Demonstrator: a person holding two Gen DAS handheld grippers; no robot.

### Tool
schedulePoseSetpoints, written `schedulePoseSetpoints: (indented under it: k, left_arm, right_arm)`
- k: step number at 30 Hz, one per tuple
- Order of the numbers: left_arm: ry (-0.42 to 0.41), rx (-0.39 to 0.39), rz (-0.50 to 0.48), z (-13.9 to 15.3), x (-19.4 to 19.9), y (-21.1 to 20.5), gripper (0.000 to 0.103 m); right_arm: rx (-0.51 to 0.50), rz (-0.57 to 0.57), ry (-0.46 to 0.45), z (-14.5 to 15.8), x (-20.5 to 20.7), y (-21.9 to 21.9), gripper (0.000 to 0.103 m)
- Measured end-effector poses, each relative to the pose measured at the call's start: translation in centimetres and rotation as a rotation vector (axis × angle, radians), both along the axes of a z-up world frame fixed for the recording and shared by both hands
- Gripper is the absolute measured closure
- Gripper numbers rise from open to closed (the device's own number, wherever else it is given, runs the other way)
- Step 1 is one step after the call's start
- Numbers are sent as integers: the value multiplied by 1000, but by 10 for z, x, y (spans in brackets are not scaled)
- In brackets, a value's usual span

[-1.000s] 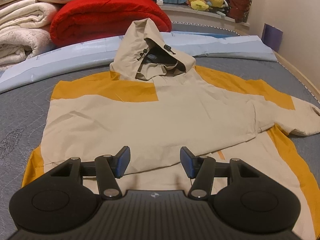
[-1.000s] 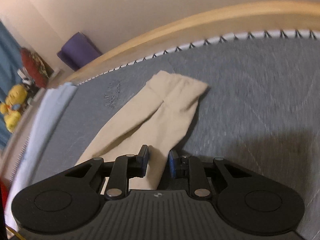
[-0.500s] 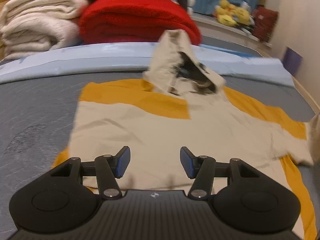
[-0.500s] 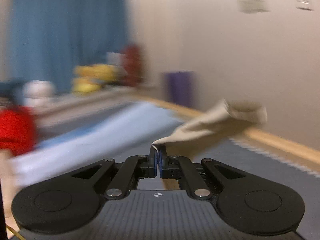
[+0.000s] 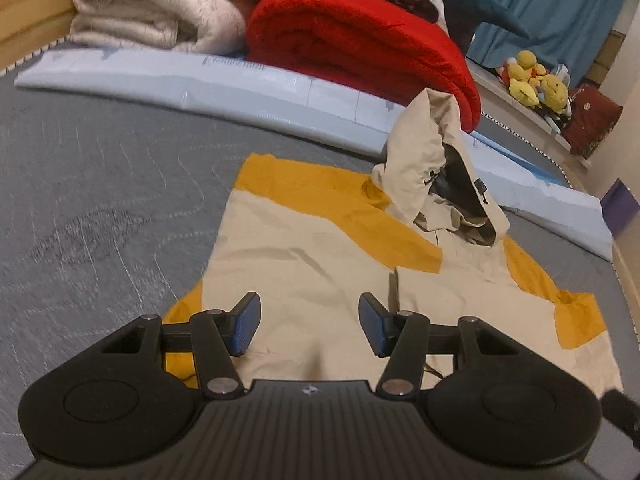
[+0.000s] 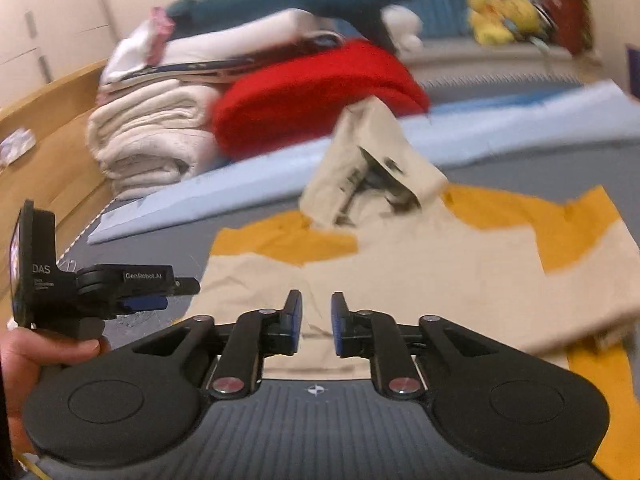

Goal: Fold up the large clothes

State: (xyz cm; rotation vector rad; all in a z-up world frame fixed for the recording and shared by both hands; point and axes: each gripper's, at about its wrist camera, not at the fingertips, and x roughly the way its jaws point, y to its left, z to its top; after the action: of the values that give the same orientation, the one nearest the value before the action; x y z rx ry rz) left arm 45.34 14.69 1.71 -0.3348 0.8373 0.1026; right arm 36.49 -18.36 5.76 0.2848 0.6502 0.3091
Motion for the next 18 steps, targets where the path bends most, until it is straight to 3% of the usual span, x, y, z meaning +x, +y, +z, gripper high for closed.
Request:
schedulePoseSetpoints:
  k: [2, 4, 6, 10, 15, 18]
  left_arm:
    - [7, -41, -10, -6, 2, 0, 65]
    - [15, -100, -27, -15, 3, -3, 73]
    - [18, -128, -49, -22, 5, -10, 74]
    - [36, -185, -113, -43, 11, -30, 74]
    - [48, -245, -113, -69, 23, -50, 73]
    - [58, -292, -86, -81, 30, -56, 70]
  right_arm:
    - [7, -72, 14, -6, 1, -13, 78]
    - [25, -114, 28, -17, -1, -21, 77]
    - [37, -155, 47, -40, -1, -26, 76]
    - [104, -205, 206, -74, 19, -41, 74]
    - [76, -215, 219, -86, 28, -39, 74]
    - [114, -227, 240, -83, 29, -44, 74]
